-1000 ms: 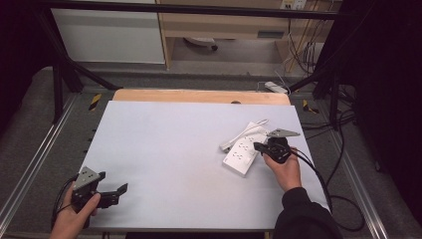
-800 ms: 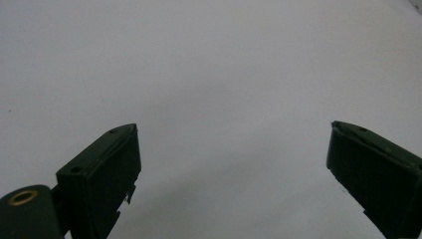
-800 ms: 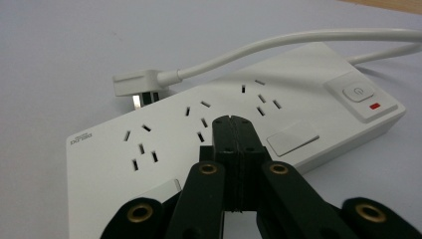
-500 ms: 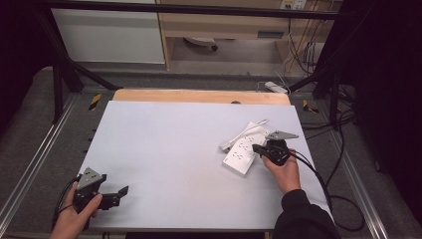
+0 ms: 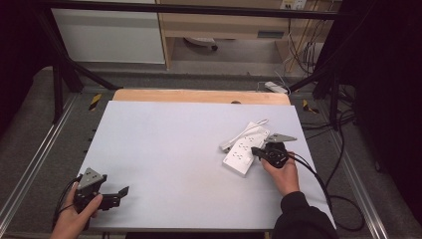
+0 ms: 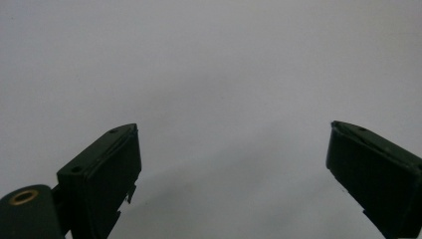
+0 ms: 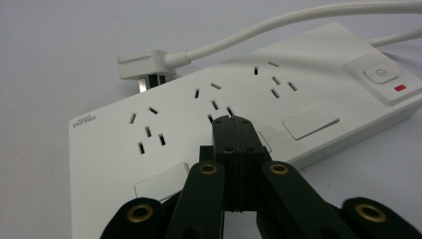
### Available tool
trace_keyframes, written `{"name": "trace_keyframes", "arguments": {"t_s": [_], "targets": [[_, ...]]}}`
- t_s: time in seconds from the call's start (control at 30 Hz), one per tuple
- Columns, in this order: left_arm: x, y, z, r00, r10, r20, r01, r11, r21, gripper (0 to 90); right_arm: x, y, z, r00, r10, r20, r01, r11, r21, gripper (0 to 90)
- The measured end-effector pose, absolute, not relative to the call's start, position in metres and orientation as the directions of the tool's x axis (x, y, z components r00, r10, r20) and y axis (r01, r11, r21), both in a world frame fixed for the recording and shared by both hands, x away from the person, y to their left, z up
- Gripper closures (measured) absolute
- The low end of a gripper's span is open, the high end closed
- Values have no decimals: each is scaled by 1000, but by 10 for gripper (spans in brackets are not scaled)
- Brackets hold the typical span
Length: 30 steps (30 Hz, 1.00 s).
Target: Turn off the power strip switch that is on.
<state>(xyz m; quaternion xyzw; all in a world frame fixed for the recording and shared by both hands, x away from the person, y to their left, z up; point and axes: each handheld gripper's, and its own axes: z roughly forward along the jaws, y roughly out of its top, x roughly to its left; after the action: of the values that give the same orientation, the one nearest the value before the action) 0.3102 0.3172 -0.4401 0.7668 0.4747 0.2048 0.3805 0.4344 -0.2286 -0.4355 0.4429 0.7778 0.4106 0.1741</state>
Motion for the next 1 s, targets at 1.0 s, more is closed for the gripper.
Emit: {"name": "trace_keyframes", "arguments": {"t_s": [1.0], "targets": [[310,316,-441,468,882,-44,574,-266,774,74,430,-227,-440,-552,828,97,530,258,808,900]]}}
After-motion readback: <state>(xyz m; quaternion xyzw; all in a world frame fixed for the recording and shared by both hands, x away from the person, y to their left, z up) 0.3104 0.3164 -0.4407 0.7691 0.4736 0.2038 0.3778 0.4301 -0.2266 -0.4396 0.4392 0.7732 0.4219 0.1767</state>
